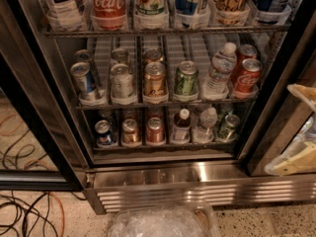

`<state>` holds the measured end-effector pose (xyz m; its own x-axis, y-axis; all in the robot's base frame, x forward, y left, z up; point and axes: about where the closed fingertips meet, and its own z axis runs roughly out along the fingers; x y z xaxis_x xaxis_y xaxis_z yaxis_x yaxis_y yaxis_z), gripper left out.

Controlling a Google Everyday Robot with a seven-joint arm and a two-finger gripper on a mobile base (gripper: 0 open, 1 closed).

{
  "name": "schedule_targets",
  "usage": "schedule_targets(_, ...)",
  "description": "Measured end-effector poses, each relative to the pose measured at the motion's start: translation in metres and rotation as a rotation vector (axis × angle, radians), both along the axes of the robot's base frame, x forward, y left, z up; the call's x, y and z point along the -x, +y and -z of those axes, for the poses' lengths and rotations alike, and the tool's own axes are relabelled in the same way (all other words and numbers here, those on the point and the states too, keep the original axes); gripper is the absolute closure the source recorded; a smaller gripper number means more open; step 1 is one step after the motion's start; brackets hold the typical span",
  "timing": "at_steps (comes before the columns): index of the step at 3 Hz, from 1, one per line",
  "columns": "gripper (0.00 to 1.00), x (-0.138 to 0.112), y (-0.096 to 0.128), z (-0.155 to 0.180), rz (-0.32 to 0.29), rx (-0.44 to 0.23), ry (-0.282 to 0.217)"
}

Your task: Pick water bottle from bottom shelf of fridge

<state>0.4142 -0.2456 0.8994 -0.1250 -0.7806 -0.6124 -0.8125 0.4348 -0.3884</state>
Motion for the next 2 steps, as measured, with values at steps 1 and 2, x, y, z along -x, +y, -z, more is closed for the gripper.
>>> schedule_targets(1,0.00,0.0000,0.0001,-0.0001,0.000,0.000,0.000)
schedule_targets(2,0.00,-0.0016,0.0025,-0.0014,0.001,-0.024,-0.003)
